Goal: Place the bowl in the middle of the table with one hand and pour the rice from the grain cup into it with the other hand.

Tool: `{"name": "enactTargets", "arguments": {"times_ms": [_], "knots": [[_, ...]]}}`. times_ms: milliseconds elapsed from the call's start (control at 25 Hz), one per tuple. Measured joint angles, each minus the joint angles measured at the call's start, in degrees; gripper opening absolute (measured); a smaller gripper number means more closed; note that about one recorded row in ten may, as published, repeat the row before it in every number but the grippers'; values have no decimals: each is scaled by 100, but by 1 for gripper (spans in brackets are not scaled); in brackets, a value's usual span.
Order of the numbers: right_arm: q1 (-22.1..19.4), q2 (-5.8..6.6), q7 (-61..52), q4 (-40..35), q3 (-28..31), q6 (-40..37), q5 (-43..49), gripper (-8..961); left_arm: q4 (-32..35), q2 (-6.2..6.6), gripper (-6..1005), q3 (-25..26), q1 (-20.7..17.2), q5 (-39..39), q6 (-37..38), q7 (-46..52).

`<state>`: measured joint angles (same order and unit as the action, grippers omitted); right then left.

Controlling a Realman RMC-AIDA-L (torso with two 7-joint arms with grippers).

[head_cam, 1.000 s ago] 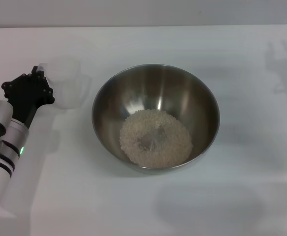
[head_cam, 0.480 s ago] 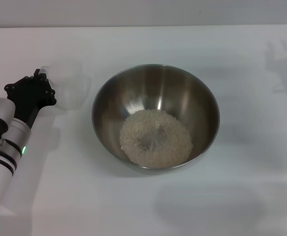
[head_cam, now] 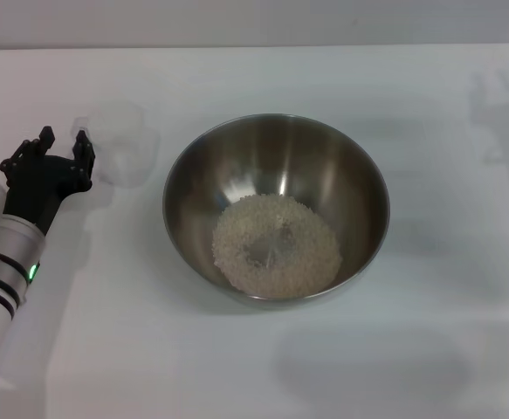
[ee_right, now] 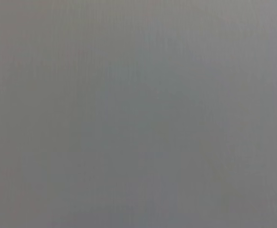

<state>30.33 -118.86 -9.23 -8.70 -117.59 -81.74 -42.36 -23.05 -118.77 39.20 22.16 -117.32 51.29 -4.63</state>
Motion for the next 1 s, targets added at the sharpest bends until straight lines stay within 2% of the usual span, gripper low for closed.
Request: {"name": "enactTargets", "arguments": {"times_ms": [240, 360, 600, 720, 1000], "knots": [[47, 3, 0, 0, 0, 33, 0, 441, 2, 14, 565, -60, -191, -59, 157, 135], [53, 3, 1, 0, -3, 66, -1, 442, 12, 24, 614, -140, -425, -71, 581, 366], [3, -35, 1, -1, -333, 251, -1, 445, 159, -11, 677, -299, -868, -256, 2133, 976], [-27, -64, 2, -110, -610, 601, -1, 446, 139, -20, 690, -344, -892, -267, 2465, 1190], [-74, -68, -287, -356, -1156, 1127, 1, 450, 180, -17, 722, -528, -769, -284, 2684, 1151]]}}
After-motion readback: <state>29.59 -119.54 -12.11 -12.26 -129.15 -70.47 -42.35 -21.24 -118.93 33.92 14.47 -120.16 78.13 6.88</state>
